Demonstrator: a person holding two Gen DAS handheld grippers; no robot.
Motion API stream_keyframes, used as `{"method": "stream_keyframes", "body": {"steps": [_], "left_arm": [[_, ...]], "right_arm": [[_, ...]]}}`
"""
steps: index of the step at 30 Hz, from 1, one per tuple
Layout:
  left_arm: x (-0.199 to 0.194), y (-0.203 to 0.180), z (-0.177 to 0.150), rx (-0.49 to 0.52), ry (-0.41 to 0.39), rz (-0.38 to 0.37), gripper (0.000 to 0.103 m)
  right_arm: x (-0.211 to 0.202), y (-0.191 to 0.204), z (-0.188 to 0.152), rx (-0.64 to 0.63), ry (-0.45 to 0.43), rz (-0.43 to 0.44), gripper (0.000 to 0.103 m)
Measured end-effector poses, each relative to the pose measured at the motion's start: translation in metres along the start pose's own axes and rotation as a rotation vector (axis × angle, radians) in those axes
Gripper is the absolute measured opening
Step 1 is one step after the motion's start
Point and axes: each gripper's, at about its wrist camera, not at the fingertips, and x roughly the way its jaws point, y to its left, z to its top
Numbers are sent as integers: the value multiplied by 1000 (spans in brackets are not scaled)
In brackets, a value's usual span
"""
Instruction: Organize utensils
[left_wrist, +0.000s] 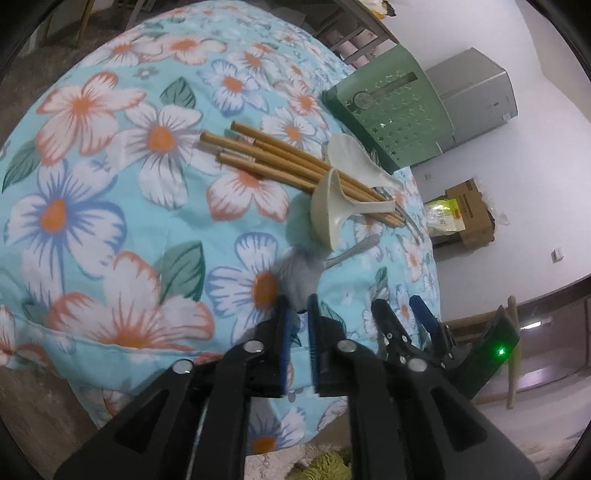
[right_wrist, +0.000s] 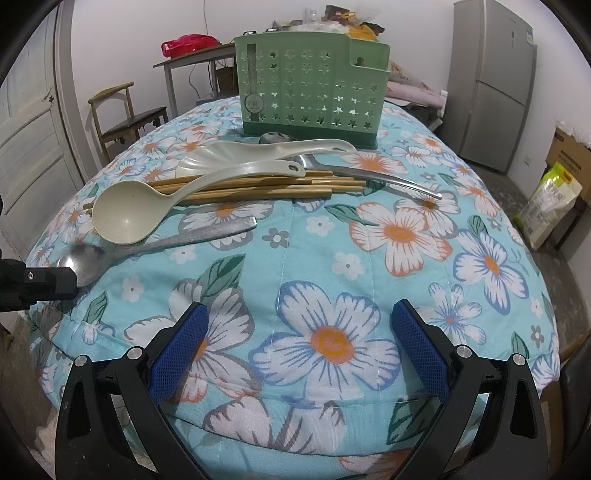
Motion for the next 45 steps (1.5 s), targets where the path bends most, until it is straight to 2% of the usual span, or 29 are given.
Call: {"method": "stream_keyframes", "body": {"steps": [3, 14, 23, 40, 45], "left_arm": [[2, -1, 2, 3, -14, 9, 16], [17, 0, 10, -49, -63, 8, 16], [17, 6, 9, -94, -91, 8, 11], [16, 22, 10, -161, -128, -56, 9], [12, 20, 7, -138, -136, -42, 8]], "right_arm": [[0, 0, -1, -1, 0, 1, 95], [1, 0, -1, 1, -1, 1, 95], [0, 1, 0, 2, 0, 1, 95], [1, 3, 1, 21, -6, -18, 95], [3, 3, 1, 24, -5, -20, 95]]}}
